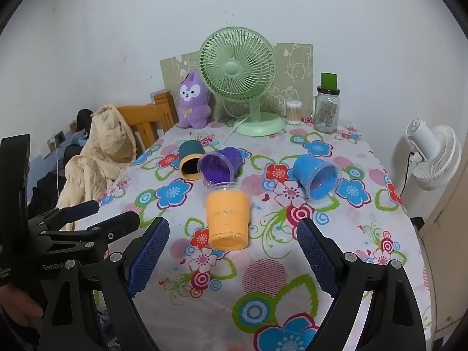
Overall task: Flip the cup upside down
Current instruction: 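Move the right gripper toward the upright orange plastic cup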
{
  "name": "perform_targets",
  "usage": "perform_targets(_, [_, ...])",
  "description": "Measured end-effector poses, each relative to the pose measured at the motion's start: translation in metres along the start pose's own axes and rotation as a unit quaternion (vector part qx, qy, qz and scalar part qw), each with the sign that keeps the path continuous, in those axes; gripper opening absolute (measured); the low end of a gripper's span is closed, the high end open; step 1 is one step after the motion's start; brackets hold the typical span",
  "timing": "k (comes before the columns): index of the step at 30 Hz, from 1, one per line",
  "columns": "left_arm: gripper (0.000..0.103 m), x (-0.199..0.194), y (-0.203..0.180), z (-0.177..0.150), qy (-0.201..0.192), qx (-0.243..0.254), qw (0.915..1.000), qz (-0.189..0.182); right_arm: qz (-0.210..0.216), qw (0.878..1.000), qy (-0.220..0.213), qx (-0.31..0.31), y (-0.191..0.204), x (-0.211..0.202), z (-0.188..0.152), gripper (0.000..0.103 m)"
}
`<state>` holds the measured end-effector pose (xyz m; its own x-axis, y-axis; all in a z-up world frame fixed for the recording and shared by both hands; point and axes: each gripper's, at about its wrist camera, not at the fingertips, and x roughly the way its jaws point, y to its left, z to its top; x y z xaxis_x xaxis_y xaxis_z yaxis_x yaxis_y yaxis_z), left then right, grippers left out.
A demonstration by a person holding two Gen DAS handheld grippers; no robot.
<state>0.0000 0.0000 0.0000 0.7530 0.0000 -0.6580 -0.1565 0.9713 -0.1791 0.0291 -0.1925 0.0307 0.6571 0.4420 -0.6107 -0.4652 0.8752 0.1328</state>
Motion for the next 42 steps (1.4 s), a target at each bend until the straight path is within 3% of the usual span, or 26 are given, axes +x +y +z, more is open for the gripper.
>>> perform_targets(42, [0.103, 0.006, 0.011, -0.003, 0.010, -0.006, 0.9999, 0.007, 0.010, 1.000, 0.013, 0.003, 0.004, 0.011, 0.000, 0.091])
